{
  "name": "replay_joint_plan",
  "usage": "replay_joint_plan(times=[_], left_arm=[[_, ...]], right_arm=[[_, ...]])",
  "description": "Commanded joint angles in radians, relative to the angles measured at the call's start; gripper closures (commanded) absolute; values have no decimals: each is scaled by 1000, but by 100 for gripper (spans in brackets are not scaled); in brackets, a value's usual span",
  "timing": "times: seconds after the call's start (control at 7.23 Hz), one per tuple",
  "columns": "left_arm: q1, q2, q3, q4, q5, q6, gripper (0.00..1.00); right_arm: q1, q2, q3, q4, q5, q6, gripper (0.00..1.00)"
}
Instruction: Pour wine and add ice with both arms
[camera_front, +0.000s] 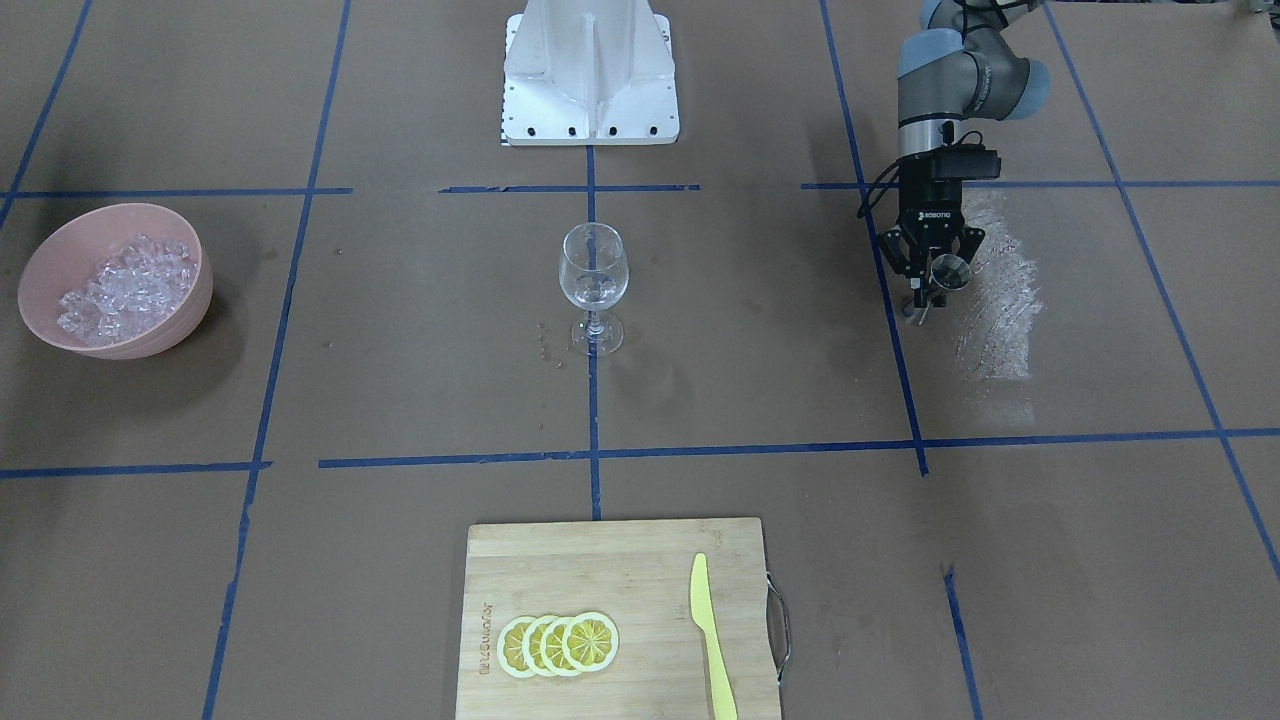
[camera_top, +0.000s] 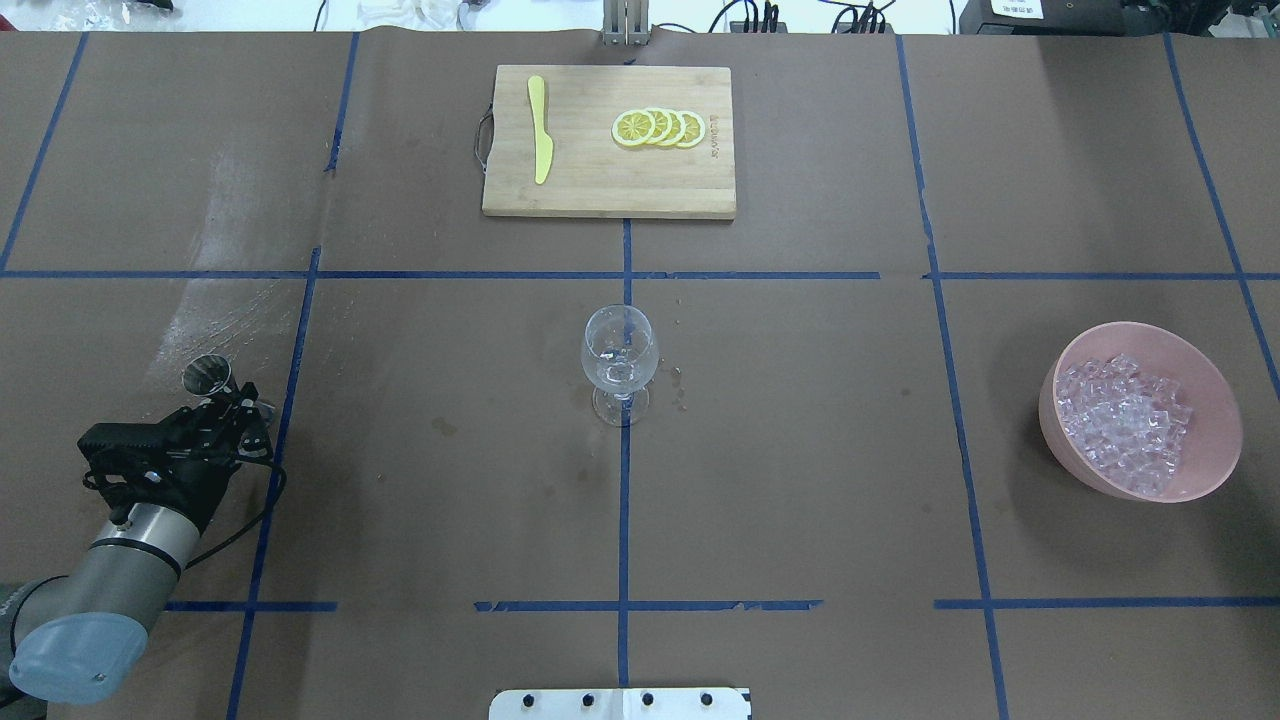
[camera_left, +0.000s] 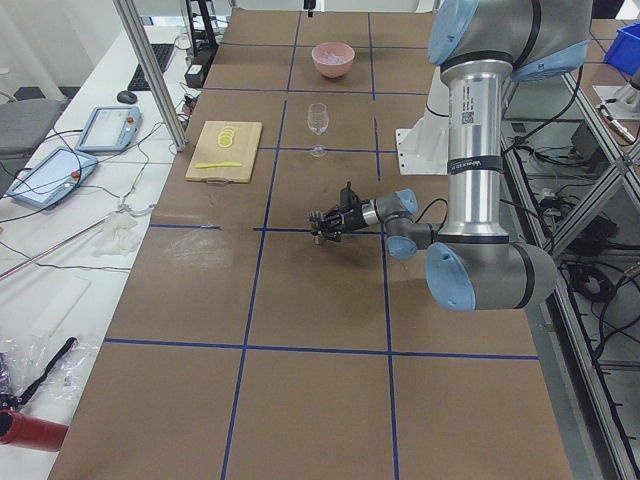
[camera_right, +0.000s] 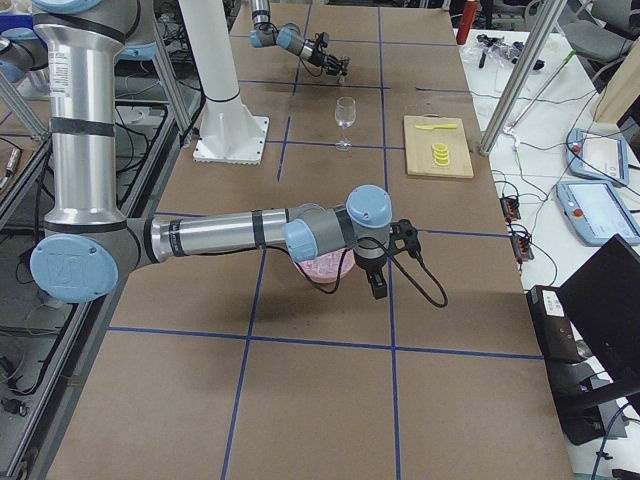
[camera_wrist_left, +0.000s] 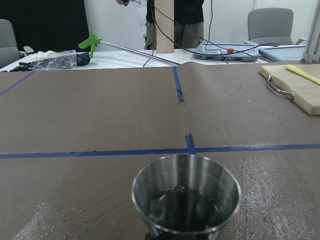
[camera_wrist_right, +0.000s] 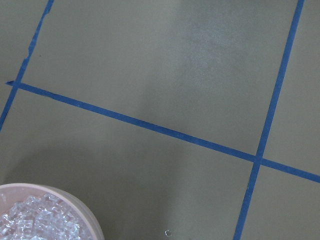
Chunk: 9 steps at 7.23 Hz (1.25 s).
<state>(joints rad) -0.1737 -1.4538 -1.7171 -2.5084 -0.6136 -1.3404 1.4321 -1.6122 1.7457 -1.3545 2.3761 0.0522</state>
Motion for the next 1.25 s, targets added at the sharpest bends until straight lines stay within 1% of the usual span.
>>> replay_joint_plan(times=[0.0,0.14,0.42,0.55,0.83,0.97,1.11], left_arm=[[-1,0,-16,-1,0,10,100],[-3,0,-28,-3,0,39,100],[-12,0,-53,-4,2,168,100],[-12,-3,-77,-86,-2,281,100],[-15,-34,-78,-481,-9,668,100],[-18,-42,-82,-515,-9,787,100],[-29,-63,-90,-520,-14,907,100]], right_arm=[[1,0,-2,0,0,0,0],[-1,2,-2,0,-2,0,0],[-1,3,-2,0,-2,0,0],[1,3,-2,-2,-2,0,0],[-1,5,-2,-2,0,1,0],[1,3,-2,-2,0,1,0],[-1,3,-2,0,0,0,0]])
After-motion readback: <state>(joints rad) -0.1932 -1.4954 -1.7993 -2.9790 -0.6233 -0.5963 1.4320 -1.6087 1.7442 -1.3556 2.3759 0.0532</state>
